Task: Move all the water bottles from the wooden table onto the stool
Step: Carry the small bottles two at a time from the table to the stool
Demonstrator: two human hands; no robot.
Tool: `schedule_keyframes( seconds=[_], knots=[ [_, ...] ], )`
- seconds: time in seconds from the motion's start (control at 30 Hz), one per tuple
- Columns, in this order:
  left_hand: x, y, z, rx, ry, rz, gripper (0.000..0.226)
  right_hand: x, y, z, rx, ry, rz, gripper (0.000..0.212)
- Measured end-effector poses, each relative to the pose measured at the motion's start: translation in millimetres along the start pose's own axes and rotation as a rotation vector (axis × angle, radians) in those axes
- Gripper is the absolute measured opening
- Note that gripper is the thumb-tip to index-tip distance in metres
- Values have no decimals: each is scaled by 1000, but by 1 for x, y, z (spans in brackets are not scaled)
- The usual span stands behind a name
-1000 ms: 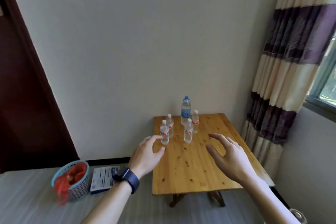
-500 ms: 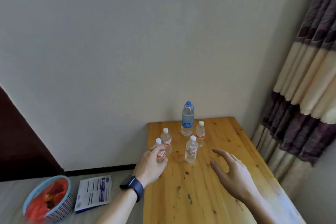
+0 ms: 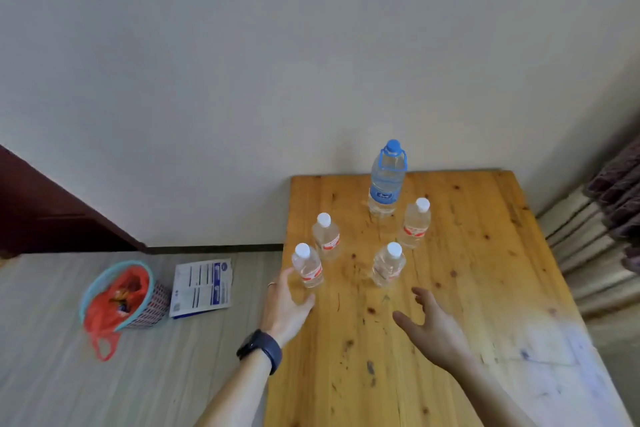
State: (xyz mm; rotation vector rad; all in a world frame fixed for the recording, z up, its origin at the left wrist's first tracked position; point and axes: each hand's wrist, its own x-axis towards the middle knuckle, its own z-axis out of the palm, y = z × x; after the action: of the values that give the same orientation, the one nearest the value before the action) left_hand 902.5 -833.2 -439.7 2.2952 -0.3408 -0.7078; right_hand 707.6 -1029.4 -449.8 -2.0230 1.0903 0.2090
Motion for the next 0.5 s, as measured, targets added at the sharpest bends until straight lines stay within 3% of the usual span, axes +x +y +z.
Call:
schedule_keyframes(
  seconds=[0.13, 0.27, 0.33, 0.4, 0.5],
  knots=[
    [45, -9, 12, -65, -11, -74, 87, 58, -13, -7, 38, 26, 58, 97],
    [95, -11, 24, -139, -71, -90, 97, 105, -25, -5, 125, 24, 45, 116],
    [112, -14, 30, -154, -117, -92, 82, 119, -25, 5, 157, -17, 34, 109],
    [121, -13, 31, -143, -126, -56, 56, 125, -27, 14, 165, -25, 45, 88],
    [117, -15, 27, -152, -144, -25, 47, 116, -36, 19, 199, 68, 100, 64]
  ],
)
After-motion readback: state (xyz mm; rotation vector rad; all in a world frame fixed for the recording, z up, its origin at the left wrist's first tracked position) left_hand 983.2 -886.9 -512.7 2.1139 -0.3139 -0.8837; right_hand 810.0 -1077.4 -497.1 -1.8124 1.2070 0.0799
